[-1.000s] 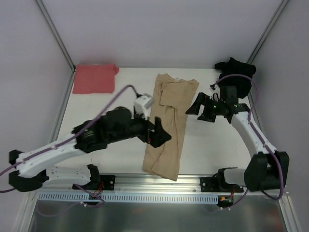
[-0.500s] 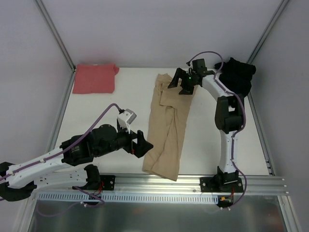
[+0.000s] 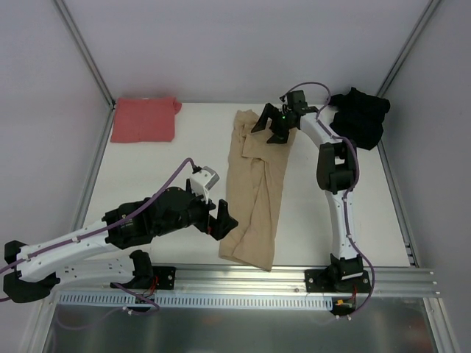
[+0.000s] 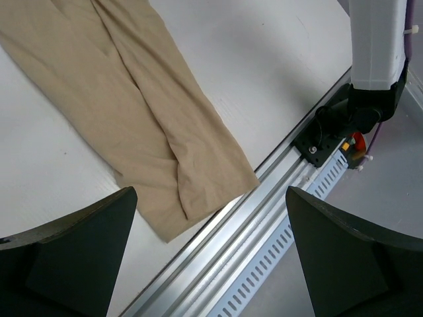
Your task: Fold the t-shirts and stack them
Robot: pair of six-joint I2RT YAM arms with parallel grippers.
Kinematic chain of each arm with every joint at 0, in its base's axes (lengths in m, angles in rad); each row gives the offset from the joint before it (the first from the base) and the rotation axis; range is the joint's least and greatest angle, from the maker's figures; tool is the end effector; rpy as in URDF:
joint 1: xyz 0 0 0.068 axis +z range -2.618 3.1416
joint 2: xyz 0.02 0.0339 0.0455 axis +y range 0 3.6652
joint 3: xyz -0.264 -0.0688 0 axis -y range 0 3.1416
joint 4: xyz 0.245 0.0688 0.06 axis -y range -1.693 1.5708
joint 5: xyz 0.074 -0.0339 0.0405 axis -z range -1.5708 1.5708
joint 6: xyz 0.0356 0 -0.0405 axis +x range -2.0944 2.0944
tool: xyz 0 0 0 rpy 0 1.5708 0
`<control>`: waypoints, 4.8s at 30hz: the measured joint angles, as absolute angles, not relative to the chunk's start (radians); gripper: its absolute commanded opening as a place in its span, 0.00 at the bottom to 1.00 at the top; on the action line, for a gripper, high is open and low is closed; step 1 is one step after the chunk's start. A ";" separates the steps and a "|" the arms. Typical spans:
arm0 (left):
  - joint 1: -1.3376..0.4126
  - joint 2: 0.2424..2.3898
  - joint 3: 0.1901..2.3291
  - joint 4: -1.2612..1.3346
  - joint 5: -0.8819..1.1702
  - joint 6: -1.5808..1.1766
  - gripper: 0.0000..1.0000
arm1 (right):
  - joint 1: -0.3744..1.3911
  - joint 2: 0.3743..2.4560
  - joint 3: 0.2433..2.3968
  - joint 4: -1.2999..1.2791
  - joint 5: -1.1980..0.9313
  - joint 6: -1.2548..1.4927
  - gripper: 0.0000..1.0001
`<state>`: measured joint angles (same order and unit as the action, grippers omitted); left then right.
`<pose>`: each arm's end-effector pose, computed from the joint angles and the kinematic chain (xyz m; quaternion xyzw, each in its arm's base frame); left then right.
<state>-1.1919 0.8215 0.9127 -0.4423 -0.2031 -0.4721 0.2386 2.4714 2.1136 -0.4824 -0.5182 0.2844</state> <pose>0.0736 -0.1654 0.3514 0.2329 0.7837 -0.3653 0.4451 0.5277 0.1465 0.1697 -0.0708 0.9047 0.3204 0.2717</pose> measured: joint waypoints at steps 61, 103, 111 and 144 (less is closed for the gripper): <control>-0.599 2.105 1.544 -0.149 0.320 -0.530 0.80 | 0.263 0.905 0.796 -0.506 -0.397 0.165 1.00; -0.588 2.241 1.660 -0.179 0.331 -0.549 0.39 | 0.246 0.923 0.796 -0.538 -0.377 0.119 1.00; -0.588 2.261 1.697 -0.184 0.333 -0.561 0.39 | 0.246 0.922 0.788 -0.539 -0.377 0.118 0.99; -0.587 2.245 1.729 -0.252 0.329 -0.573 0.00 | 0.244 0.924 0.751 -0.535 -0.389 0.119 0.99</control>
